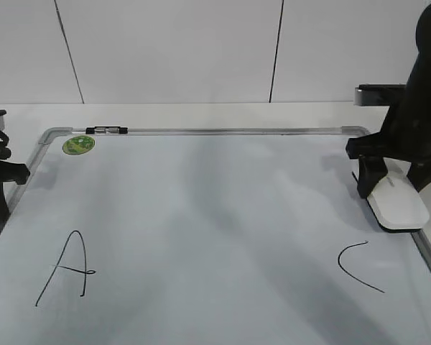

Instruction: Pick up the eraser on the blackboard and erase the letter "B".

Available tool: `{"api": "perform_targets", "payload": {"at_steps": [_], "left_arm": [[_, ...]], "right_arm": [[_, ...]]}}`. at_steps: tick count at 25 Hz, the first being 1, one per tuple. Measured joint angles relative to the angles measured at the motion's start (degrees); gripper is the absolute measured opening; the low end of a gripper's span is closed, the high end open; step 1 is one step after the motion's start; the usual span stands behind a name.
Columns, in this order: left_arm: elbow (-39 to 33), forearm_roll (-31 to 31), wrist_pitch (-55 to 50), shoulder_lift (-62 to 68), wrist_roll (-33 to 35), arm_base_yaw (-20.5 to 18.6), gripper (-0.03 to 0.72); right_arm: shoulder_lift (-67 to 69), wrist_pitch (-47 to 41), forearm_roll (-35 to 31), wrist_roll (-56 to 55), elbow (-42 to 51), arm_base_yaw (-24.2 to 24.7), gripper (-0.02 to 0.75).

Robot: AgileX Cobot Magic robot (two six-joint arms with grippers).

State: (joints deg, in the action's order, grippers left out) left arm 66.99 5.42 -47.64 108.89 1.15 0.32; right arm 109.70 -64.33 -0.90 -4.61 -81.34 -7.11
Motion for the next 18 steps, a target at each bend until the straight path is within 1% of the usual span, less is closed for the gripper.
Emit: {"api": "perform_targets", "payload": {"at_steps": [5, 18], "left_arm": [[0.0, 0.0, 0.0, 0.0, 0.0, 0.0, 0.016], [0.0, 0.0, 0.0, 0.0, 0.0, 0.0, 0.016]], "right_arm": [[1.1, 0.8, 0.4, 1.0, 0.0, 1.4, 0.53], [1.1, 2.2, 0.4, 1.4, 0.0, 1.5, 0.53]]}}
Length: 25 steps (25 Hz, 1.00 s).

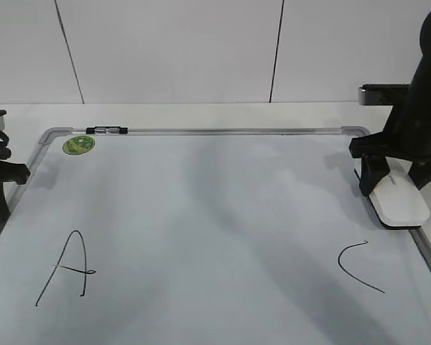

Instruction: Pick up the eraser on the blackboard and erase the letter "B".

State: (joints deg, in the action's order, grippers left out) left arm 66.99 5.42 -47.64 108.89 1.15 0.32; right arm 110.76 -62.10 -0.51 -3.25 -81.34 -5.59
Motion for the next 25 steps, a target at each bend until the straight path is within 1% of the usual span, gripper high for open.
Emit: {"api": "perform_targets", "payload": {"at_steps": [11, 25], "left_arm": [[0.0, 0.0, 0.0, 0.0, 0.0, 0.0, 0.016], [0.0, 0.0, 0.0, 0.0, 0.0, 0.0, 0.016]], "right_arm": [[2.8, 1.0, -0.5, 0.0, 0.0, 0.0, 0.53], [3.0, 0.9, -0.4, 0.0, 0.0, 0.0, 0.53]]}}
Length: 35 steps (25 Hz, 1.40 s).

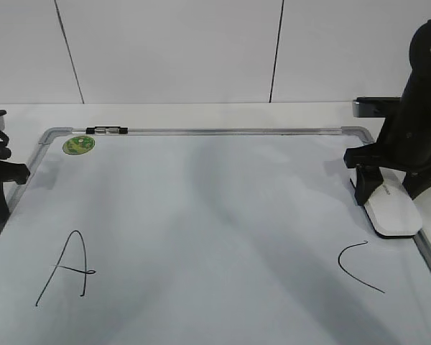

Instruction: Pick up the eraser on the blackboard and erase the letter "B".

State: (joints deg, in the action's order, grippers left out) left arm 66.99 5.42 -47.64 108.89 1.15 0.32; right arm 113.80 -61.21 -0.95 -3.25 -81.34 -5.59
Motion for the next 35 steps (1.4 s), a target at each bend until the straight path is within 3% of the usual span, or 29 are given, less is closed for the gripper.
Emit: {"api": "perform_targets", "payload": {"at_steps": [3, 8, 11, 20, 25, 28, 35], "left_arm": [[0.0, 0.0, 0.0, 0.0, 0.0, 0.0, 0.016], [0.0, 0.0, 0.0, 0.0, 0.0, 0.0, 0.016], [0.0, 0.0, 0.0, 0.0, 0.0, 0.0, 0.016], [0.0, 0.0, 0.0, 0.0, 0.0, 0.0, 0.016], [0.0, 0.0, 0.1, 0.0, 0.0, 0.0, 0.022], [0.0, 0.0, 0.1, 0.0, 0.0, 0.0, 0.057], [0.0, -1.2, 0.2, 0.0, 0.2, -0.2, 0.242]], "right_arm": [[0.1, -0.8, -0.4, 0.0, -0.2, 0.0, 0.54], [0.5, -5.0, -0.9, 0.0, -2.8, 0.0, 0.645], [0.5, -7.0, -0.9, 0.0, -4.6, 0.0, 0.662], [0.2, -8.4, -1.6, -0.1, -11.1, 0.0, 0.641], [-3.2, -8.6, -2.7, -0.1, -11.2, 0.0, 0.58], [-6.4, -8.6, -3.7, -0.1, -11.2, 0.0, 0.569], [-15.2, -9.1, -5.2, -0.1, -11.2, 0.0, 0.563]]}}
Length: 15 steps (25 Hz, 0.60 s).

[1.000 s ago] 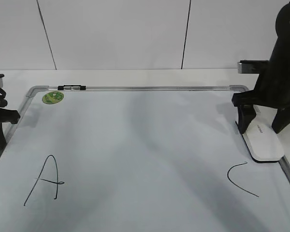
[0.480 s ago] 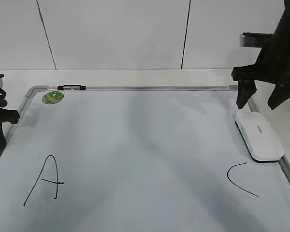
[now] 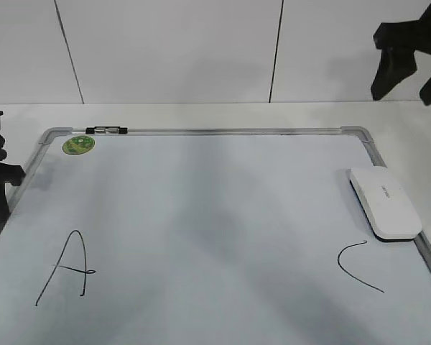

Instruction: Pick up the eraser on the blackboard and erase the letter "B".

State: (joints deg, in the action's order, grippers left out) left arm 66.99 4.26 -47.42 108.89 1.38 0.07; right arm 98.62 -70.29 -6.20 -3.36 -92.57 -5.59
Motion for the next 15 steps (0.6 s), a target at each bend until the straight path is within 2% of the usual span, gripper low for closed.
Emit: {"api": "perform_targets", "payload": {"at_steps": [8, 15], "left_arm": [[3.4, -0.9, -3.1, -2.2, 0.0, 0.0, 0.267], [8.9, -1.0, -15.8, -4.4, 0.0, 0.0, 0.267]], "right_arm": [[-7.9, -0.6, -0.7, -0.1, 0.0, 0.0, 0.563], [-15.7, -0.9, -2.9, -0.1, 6.1, 0.0, 0.563]]}}
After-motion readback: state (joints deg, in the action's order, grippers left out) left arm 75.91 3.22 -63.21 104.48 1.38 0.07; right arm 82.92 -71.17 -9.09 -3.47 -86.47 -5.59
